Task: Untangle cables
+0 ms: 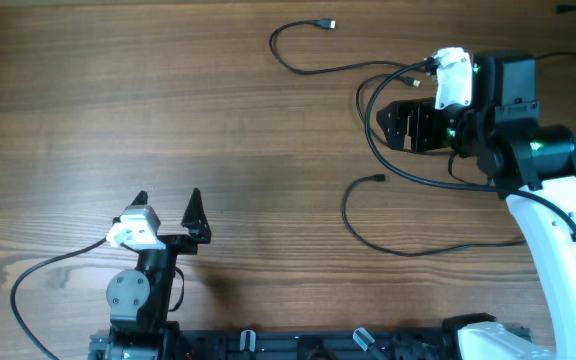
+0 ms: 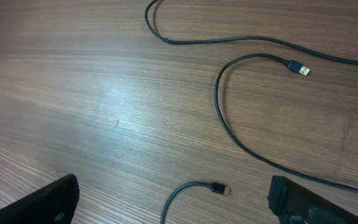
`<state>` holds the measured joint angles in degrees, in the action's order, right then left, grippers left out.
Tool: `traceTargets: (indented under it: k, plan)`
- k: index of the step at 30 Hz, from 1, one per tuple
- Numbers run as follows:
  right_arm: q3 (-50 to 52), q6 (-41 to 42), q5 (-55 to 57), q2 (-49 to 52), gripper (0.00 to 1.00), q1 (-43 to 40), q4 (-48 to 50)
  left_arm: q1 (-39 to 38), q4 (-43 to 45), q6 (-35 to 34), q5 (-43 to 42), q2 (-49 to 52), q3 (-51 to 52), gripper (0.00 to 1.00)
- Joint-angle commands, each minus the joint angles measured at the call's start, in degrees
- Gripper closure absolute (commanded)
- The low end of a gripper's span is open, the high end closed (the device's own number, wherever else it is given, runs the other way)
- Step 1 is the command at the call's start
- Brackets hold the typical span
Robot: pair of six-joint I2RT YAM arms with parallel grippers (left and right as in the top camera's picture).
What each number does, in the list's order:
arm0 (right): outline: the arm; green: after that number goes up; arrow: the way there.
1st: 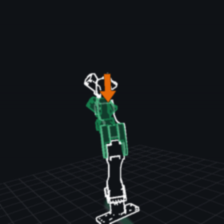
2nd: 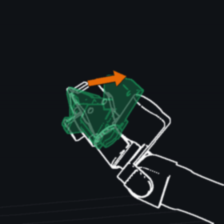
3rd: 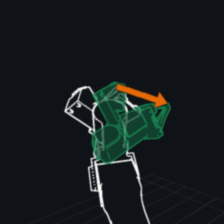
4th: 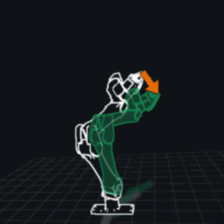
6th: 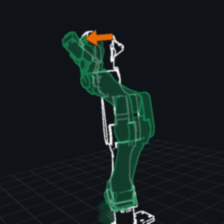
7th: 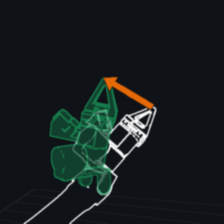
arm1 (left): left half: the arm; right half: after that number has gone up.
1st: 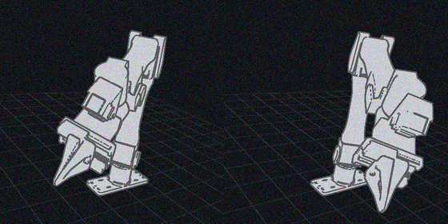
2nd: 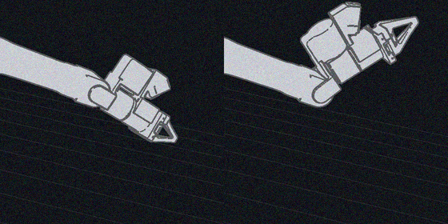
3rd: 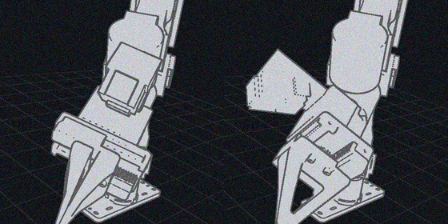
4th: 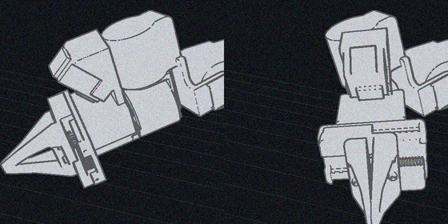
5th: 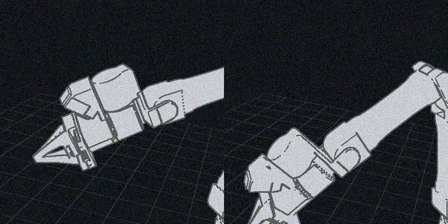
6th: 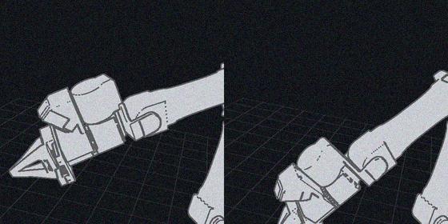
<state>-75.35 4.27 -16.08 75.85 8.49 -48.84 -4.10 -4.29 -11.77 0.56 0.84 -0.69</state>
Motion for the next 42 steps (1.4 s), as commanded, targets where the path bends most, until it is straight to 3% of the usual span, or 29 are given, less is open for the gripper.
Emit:
traceTargets:
  k: [1, 24, 34, 42]
  plan:
    - [0.1, 0.4, -0.7, 0.5, 0.0, 0.3, 0.1, 0.4, 0.1, -0.7, 0.0, -0.7, 0.3, 0.0]
    - [0.1, 0.4, -0.7, 0.5, 0.0, 0.3, 0.1, 0.4, 0.1, -0.7, 0.0, -0.5, 0.3, 0.0]
    - [0.1, -0.2, 4.7, 0.6, 0.0, 0.3, 0.2, 0.4, 0.1, -0.7, 0.0, -0.5, 0.3, 0.0]
    - [0.1, -0.2, 4.9, -1.7, 0.0, 0.3, 10.8, 0.4, 0.1, -0.7, 0.0, -0.5, 0.3, 0.0]
